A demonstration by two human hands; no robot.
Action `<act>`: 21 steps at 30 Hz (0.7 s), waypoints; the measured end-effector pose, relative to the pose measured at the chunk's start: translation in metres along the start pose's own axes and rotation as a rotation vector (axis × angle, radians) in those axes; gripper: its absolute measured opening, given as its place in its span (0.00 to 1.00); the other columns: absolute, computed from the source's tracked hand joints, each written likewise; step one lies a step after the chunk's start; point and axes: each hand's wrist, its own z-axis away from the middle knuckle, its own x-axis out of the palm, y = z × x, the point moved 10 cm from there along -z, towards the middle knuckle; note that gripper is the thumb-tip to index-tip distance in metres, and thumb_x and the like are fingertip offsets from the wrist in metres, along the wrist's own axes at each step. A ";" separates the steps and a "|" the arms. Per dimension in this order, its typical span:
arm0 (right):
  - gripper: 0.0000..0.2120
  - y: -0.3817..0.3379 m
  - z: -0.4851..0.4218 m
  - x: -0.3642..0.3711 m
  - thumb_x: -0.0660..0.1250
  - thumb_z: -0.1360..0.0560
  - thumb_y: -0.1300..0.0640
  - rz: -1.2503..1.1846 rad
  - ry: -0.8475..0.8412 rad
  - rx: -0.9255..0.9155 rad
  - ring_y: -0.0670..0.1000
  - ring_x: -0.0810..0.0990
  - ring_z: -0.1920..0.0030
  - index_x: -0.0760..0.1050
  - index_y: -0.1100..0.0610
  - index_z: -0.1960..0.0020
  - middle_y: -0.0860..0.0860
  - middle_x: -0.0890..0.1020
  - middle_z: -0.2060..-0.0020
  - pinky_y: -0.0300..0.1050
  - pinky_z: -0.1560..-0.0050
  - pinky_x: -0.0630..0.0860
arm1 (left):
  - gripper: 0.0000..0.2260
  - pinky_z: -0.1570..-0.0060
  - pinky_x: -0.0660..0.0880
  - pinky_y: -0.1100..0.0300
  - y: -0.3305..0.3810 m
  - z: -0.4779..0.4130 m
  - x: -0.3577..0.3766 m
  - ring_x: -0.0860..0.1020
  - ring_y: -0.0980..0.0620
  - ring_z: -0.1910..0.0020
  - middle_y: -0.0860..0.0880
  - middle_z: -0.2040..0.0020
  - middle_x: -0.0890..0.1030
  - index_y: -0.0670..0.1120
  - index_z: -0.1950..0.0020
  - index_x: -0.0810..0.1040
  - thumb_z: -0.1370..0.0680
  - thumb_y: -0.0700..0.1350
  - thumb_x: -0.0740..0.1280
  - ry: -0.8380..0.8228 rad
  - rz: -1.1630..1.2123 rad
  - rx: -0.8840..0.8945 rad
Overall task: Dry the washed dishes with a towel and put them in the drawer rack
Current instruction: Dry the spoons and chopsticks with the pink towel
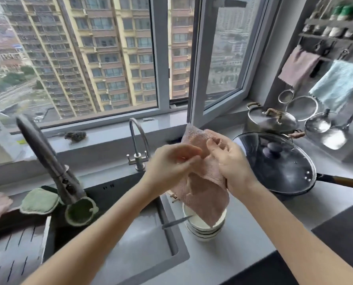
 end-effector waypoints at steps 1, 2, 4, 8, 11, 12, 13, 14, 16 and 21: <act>0.11 0.001 0.002 -0.022 0.62 0.21 0.61 0.046 0.069 -0.008 0.52 0.81 0.45 0.76 0.55 0.41 0.55 0.82 0.46 0.47 0.42 0.77 | 0.05 0.53 0.79 0.59 -0.005 0.003 0.003 0.82 0.57 0.58 0.52 0.57 0.85 0.46 0.51 0.84 0.25 0.43 0.70 0.012 -0.056 -0.016; 0.11 0.001 0.006 -0.042 0.62 0.21 0.62 0.078 0.125 -0.010 0.53 0.81 0.45 0.76 0.57 0.40 0.56 0.82 0.46 0.47 0.41 0.76 | 0.05 0.55 0.78 0.59 -0.016 0.005 0.009 0.81 0.56 0.59 0.51 0.58 0.84 0.45 0.53 0.84 0.24 0.44 0.68 -0.007 -0.174 -0.053; 0.10 0.001 0.015 -0.079 0.62 0.21 0.63 0.186 0.219 -0.035 0.53 0.81 0.45 0.76 0.59 0.41 0.55 0.83 0.47 0.46 0.40 0.76 | 0.12 0.61 0.74 0.58 -0.047 0.014 0.040 0.79 0.49 0.60 0.48 0.61 0.82 0.43 0.58 0.81 0.22 0.49 0.64 -0.225 -0.496 -0.184; 0.13 -0.001 0.039 -0.115 0.62 0.21 0.61 0.458 0.307 -0.094 0.45 0.77 0.43 0.75 0.58 0.37 0.49 0.80 0.44 0.27 0.45 0.71 | 0.17 0.62 0.70 0.58 -0.111 0.054 0.094 0.76 0.45 0.60 0.48 0.66 0.75 0.41 0.50 0.76 0.20 0.54 0.57 -0.649 -0.915 -0.403; 0.14 0.008 0.053 -0.125 0.61 0.20 0.60 0.502 0.318 -0.099 0.45 0.76 0.42 0.74 0.60 0.35 0.49 0.79 0.44 0.21 0.48 0.69 | 0.07 0.76 0.69 0.64 -0.136 0.077 0.112 0.76 0.49 0.72 0.51 0.71 0.75 0.43 0.53 0.70 0.21 0.45 0.55 -0.776 -0.690 -0.595; 0.15 0.013 0.055 -0.127 0.61 0.20 0.59 0.495 0.317 -0.092 0.45 0.76 0.42 0.74 0.60 0.35 0.49 0.79 0.44 0.22 0.47 0.69 | 0.06 0.81 0.66 0.67 -0.139 0.081 0.113 0.74 0.52 0.78 0.50 0.71 0.77 0.42 0.55 0.70 0.23 0.41 0.55 -0.762 -0.583 -0.669; 0.15 0.017 0.057 -0.128 0.61 0.20 0.59 0.483 0.319 -0.086 0.44 0.76 0.42 0.73 0.59 0.35 0.49 0.79 0.44 0.22 0.47 0.70 | 0.07 0.83 0.62 0.69 -0.139 0.083 0.111 0.72 0.55 0.82 0.48 0.72 0.78 0.41 0.59 0.71 0.24 0.39 0.55 -0.728 -0.504 -0.720; 0.15 0.020 0.059 -0.128 0.60 0.20 0.58 0.468 0.321 -0.081 0.44 0.76 0.42 0.73 0.59 0.35 0.49 0.79 0.44 0.23 0.47 0.70 | 0.09 0.84 0.61 0.70 -0.139 0.082 0.108 0.71 0.56 0.84 0.46 0.71 0.79 0.40 0.62 0.71 0.24 0.37 0.55 -0.691 -0.463 -0.740; 0.15 0.025 0.060 -0.129 0.60 0.20 0.58 0.429 0.327 -0.072 0.43 0.76 0.42 0.73 0.58 0.35 0.49 0.79 0.43 0.24 0.46 0.71 | 0.11 0.82 0.65 0.69 -0.140 0.081 0.105 0.76 0.51 0.79 0.44 0.68 0.82 0.39 0.64 0.74 0.25 0.35 0.55 -0.670 -0.455 -0.723; 0.15 0.029 0.057 -0.128 0.60 0.20 0.58 0.435 0.310 -0.060 0.44 0.76 0.42 0.73 0.58 0.34 0.48 0.79 0.44 0.24 0.47 0.71 | 0.11 0.68 0.71 0.59 -0.131 0.068 0.098 0.75 0.45 0.64 0.48 0.68 0.77 0.43 0.67 0.70 0.25 0.36 0.57 -0.660 -0.861 -0.484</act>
